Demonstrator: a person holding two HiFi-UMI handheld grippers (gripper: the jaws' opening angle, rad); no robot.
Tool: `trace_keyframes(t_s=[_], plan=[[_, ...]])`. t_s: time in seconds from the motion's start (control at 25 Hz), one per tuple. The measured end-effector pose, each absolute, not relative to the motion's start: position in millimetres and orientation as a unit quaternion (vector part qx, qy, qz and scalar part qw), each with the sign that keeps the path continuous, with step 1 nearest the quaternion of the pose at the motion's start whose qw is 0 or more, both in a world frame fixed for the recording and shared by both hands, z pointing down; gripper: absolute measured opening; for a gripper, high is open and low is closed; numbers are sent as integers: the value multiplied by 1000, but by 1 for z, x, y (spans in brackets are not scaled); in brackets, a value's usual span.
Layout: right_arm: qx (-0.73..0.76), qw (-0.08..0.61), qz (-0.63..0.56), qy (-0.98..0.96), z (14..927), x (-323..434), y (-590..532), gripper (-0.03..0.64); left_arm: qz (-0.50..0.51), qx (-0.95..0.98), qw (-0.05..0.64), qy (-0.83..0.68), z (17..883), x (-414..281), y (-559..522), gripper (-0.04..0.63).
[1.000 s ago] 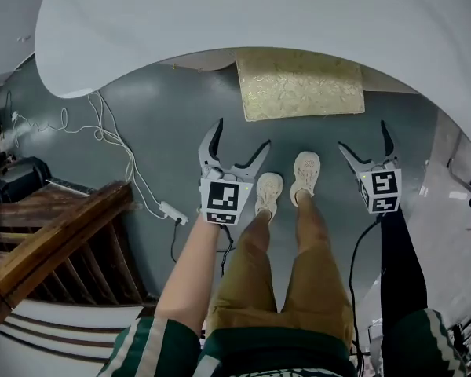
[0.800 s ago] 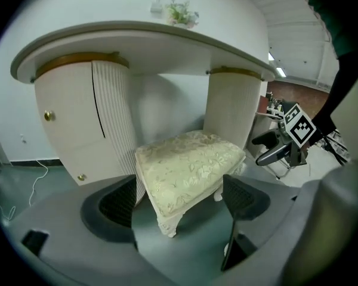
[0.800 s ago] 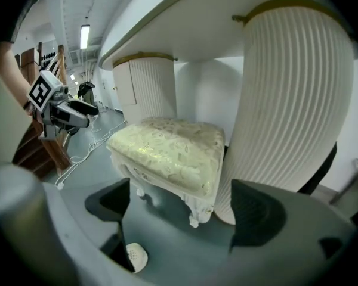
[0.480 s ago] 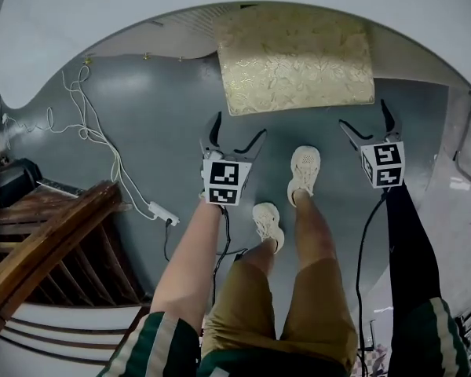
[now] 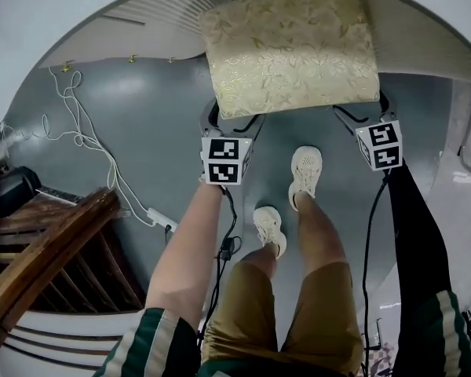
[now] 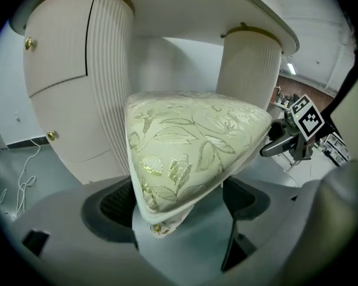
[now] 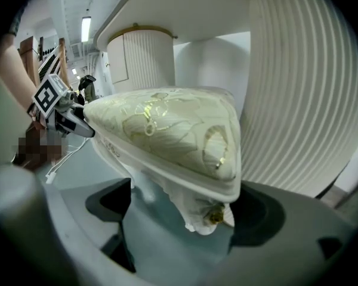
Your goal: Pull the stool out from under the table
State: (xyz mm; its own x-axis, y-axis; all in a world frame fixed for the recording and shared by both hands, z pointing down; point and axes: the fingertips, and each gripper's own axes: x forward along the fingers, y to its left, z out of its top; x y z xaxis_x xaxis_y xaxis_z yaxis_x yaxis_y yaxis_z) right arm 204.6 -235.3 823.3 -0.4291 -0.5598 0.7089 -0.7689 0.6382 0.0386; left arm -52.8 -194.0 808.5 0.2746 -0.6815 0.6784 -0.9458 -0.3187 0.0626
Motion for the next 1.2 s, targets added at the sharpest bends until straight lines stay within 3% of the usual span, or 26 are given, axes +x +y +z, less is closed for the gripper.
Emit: trace_keyframes(t_s=[0.2, 0.32, 0.44, 1.2], plan=[[406, 356, 143, -830, 823, 205, -247, 474, 276, 771, 244, -520, 813, -50, -200, 449], [393, 385, 106, -828, 827, 211, -247, 379, 275, 772, 241, -519, 813, -51, -200, 449], [384, 397, 93, -828, 827, 214, -246, 351, 275, 772, 238, -522, 813, -52, -199, 448], [368, 422, 166, -812, 820, 213, -228, 333, 359, 743, 311, -472, 806, -59, -192, 422]])
